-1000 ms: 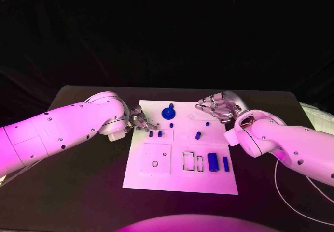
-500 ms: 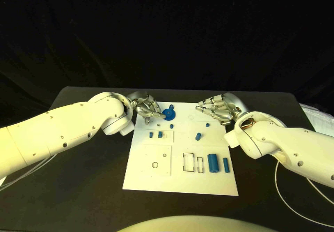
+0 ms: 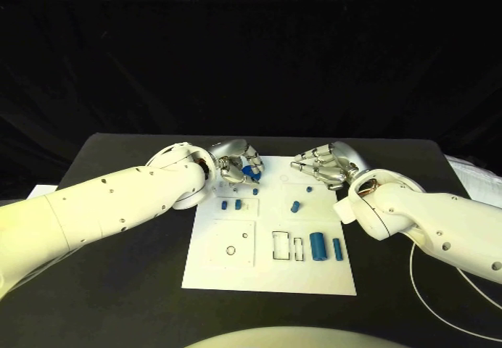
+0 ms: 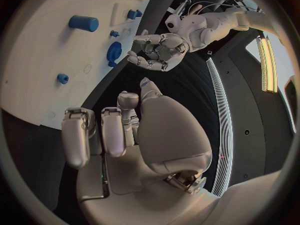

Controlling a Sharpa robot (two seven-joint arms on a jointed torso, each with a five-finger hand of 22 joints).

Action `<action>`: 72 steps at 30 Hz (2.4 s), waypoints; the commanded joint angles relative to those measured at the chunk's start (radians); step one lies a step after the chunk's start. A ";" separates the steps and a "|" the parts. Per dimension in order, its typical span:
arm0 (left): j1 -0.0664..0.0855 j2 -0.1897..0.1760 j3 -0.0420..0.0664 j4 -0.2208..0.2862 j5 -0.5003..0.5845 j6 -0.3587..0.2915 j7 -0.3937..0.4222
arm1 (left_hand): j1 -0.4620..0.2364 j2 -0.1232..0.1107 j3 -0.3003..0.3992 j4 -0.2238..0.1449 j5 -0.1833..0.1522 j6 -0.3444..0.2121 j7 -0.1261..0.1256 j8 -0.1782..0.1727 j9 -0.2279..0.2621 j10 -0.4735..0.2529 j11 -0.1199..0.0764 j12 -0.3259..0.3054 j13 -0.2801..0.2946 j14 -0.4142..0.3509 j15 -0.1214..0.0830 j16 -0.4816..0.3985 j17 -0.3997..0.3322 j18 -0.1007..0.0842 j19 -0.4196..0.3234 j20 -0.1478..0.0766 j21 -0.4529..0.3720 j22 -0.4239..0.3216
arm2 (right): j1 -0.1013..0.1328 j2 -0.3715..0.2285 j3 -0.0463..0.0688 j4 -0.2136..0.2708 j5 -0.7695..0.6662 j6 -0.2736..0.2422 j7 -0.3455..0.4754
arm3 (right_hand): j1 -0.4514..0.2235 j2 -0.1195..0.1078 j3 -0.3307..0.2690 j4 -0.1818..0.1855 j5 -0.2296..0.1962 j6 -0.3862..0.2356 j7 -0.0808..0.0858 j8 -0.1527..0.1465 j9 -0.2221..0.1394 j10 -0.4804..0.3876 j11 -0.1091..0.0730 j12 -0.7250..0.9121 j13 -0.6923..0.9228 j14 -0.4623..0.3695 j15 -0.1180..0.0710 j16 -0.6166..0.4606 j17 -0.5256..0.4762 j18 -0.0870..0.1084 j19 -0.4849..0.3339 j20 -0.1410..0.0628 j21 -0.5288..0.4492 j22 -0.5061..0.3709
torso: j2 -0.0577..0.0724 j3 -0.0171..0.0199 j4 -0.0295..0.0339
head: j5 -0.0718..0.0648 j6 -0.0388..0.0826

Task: Assemble the parts on the task board

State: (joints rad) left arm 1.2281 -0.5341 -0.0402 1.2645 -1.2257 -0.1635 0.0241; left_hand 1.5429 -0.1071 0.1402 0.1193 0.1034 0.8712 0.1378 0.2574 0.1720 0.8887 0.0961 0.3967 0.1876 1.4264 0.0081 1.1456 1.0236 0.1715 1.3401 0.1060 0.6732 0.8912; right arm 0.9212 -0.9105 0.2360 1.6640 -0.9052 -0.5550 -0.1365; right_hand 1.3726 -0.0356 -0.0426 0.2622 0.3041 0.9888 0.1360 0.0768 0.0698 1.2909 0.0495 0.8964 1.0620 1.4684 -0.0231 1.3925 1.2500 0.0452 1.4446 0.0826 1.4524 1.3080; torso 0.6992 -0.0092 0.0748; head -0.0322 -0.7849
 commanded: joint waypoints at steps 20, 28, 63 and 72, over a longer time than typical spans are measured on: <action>-0.023 0.066 -0.004 -0.062 -0.273 0.095 -0.068 | -0.037 -0.030 0.091 0.006 -0.004 0.142 -0.002 -0.080 -0.064 0.170 -0.018 -0.119 -0.107 0.068 -0.018 0.163 0.128 -0.066 0.113 -0.017 0.367 0.291 | -0.001 0.005 0.000 0.001 -0.003 0.023 0.016 | -0.001 0.009 -0.003 0.001 0.007 0.007 0.001 -0.003 0.001 -0.004 -0.001 0.003 -0.001 0.041 -0.004 -0.004 0.000 0.008 -0.008 -0.001 -0.004 0.028 | 0.000 -0.0004 0.0012 | -0.001 -0.005; -0.027 0.076 -0.004 -0.073 -0.284 0.115 -0.079 | -0.028 -0.026 0.125 -0.001 -0.003 0.167 -0.007 -0.088 -0.069 0.207 -0.025 -0.134 -0.114 0.067 -0.023 0.157 0.108 -0.072 0.120 -0.021 0.406 0.323 | -0.001 0.005 0.000 0.001 -0.003 0.024 0.017 | 0.000 0.012 -0.003 0.001 0.007 0.007 0.001 -0.003 0.001 -0.004 -0.001 0.003 -0.002 0.041 -0.004 -0.004 0.001 0.008 -0.008 -0.001 -0.003 0.028 | 0.000 -0.0004 0.0009 | -0.006 -0.008; -0.043 0.089 0.003 -0.088 -0.291 0.084 -0.107 | -0.051 -0.013 0.257 -0.047 -0.023 0.270 -0.021 -0.104 -0.079 0.334 -0.047 -0.198 -0.109 0.066 -0.041 0.168 0.083 -0.085 0.128 -0.037 0.483 0.394 | -0.001 0.007 0.000 0.002 -0.003 0.028 0.016 | 0.003 0.012 -0.003 -0.001 0.008 0.007 0.001 -0.003 0.001 -0.004 -0.001 0.005 -0.001 0.041 -0.004 -0.004 0.002 0.008 -0.007 -0.001 -0.003 0.029 | -0.001 -0.0005 0.0010 | -0.009 -0.010; -0.042 0.049 0.023 -0.044 -0.232 0.026 -0.148 | -0.058 -0.014 0.271 -0.059 -0.024 0.283 -0.018 -0.106 -0.079 0.349 -0.048 -0.207 -0.107 0.063 -0.042 0.156 0.054 -0.091 0.136 -0.039 0.514 0.417 | -0.001 0.008 0.000 -0.001 -0.003 0.027 0.017 | 0.003 0.012 -0.003 -0.001 0.008 0.007 0.001 -0.003 0.001 -0.004 -0.001 0.005 -0.001 0.041 -0.004 -0.004 0.002 0.008 -0.007 -0.001 -0.003 0.029 | -0.003 0.0002 0.0030 | -0.009 -0.011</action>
State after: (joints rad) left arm 1.1852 -0.4808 -0.0203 1.2082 -1.5016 -0.1004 -0.0928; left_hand 1.4900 -0.1228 0.4032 0.0604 0.0833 1.1454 0.1211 0.1500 0.0917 1.2330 0.0481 0.1931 0.0806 1.4693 -0.0269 1.3050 1.0790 0.0936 1.4633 0.0733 1.1838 1.3072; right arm 0.9211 -0.9036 0.2358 1.6634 -0.9039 -0.5409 -0.1297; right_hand 1.3766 -0.0316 -0.0425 0.2621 0.3079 0.9888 0.1360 0.0768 0.0698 1.2909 0.0495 0.8964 1.0612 1.4684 -0.0231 1.3925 1.2511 0.0453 1.4446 0.0826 1.4524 1.3074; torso 0.6974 -0.0090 0.0768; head -0.0421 -0.7962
